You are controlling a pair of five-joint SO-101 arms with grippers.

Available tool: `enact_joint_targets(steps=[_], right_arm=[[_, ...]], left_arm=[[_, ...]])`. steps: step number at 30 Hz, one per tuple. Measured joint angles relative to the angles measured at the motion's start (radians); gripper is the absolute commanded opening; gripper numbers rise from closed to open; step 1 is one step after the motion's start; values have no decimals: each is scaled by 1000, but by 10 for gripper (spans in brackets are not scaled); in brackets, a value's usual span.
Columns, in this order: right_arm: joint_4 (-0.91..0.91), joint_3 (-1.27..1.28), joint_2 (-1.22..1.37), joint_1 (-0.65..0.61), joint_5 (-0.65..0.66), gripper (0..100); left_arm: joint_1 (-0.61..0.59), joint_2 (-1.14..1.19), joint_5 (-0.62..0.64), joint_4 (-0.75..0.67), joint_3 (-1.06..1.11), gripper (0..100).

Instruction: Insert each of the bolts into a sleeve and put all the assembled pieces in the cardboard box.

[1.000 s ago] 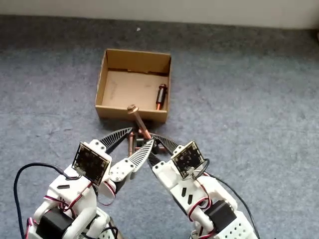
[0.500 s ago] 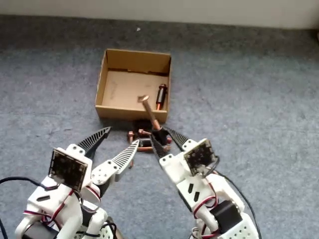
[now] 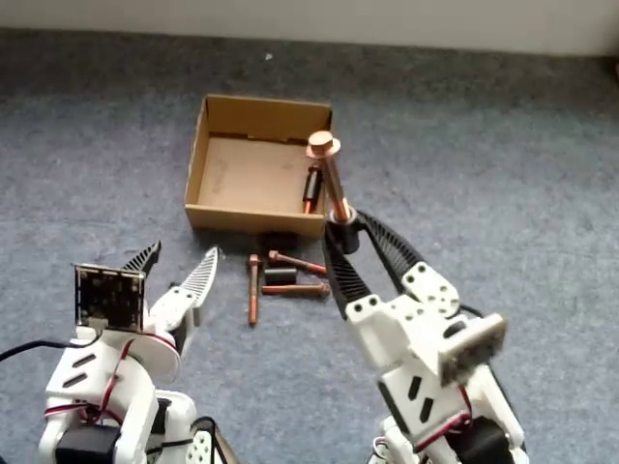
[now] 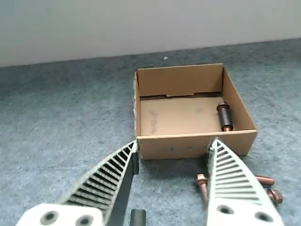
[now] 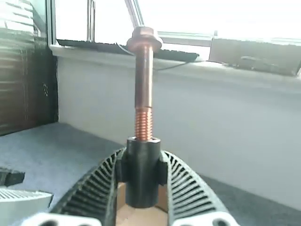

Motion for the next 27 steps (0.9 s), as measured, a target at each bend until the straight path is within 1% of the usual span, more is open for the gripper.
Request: enact_joint_targets(steps=[4, 10, 16, 18, 21, 24, 27], right_arm=[[0, -66, -14, 0, 3, 6], [-71, -12, -2, 3, 38, 6], [-133, -5, -15, 0, 37, 6], [-150, 52, -5, 0, 37, 6], [-224, 167, 3, 2, 37, 9], [-315, 264, 84, 0, 51, 9], [-385, 276, 262, 2, 107, 9]], left_arm=[[-74, 0, 0, 0, 37, 252], [-157, 2, -2, 0, 127, 252], [-166, 8, -2, 0, 222, 252], [-167, 6, -2, 0, 227, 252], [-189, 3, -2, 0, 233, 252], [-213, 3, -2, 0, 249, 252], [-229, 9, -2, -3, 281, 252]])
